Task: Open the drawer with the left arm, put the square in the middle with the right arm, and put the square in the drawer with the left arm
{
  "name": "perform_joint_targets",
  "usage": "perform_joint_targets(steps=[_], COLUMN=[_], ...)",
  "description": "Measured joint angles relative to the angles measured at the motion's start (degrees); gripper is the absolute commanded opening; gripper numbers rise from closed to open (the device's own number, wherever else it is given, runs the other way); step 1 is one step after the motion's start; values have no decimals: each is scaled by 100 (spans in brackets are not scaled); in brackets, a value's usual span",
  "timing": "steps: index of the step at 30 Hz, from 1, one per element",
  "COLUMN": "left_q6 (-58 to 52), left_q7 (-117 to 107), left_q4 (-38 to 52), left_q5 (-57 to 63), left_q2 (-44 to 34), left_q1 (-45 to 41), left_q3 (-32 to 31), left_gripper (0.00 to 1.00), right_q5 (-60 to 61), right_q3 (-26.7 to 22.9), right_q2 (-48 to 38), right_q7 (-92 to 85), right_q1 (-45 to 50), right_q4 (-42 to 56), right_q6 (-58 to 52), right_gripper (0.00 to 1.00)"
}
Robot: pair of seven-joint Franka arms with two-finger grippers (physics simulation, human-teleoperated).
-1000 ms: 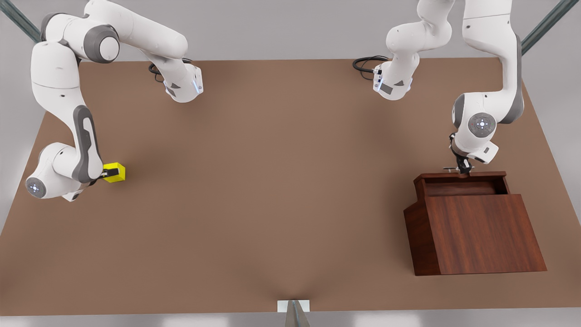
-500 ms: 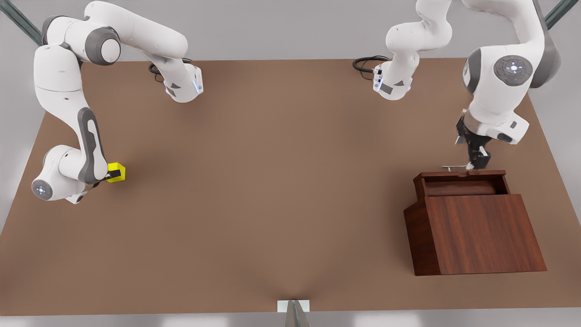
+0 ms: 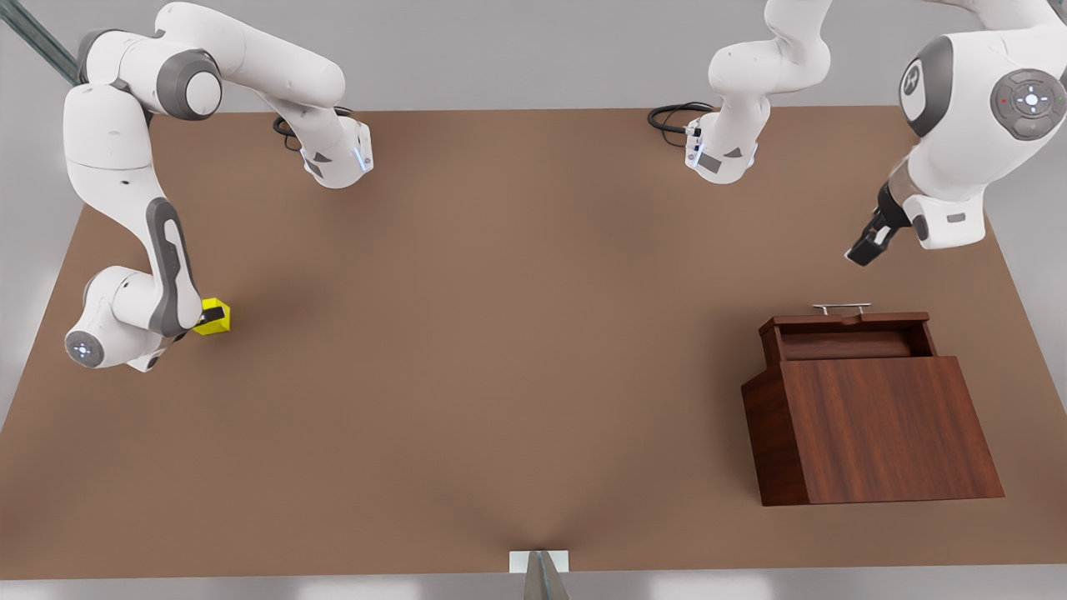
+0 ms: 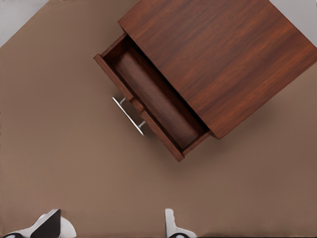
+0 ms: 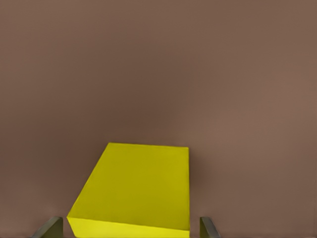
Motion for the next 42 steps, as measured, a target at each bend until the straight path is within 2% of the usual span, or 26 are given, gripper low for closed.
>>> perform_joint_targets(steps=[16,23,24,26,27,35,38,42], left_q6=[-325,-344,-346,-348,-349,-352,-351,-352], left_q7=[2307,2804,2860,2961,3008,3303,3384,3472], left_q4=[36,58,60,62,62,63,63,95], left_q5=[-10,-7,-7,-7,-7,-1,1,2], left_q2=[78,118,124,130,135,174,181,185], left_q1=[-5,6,5,0,-3,-12,-7,0], left_q3=[3,-2,-4,-6,-6,-7,-7,-8], left_gripper=[100,100,100,100,100,100,100,100], right_q5=[-141,-230,-228,-220,-218,-212,-212,-196], right_q3=[7,0,2,4,4,-12,-13,-13], right_q2=[35,-176,-197,-212,-216,-221,-219,-233], right_q7=[-30,-40,-40,-39,-38,-49,-53,-65], right_q1=[99,76,87,97,98,25,28,49], right_q4=[-7,-564,-596,-630,-636,-643,-635,-605], right_q6=[150,698,795,967,1033,1217,1191,1095], right_gripper=[100,100,99,86,84,84,69,68])
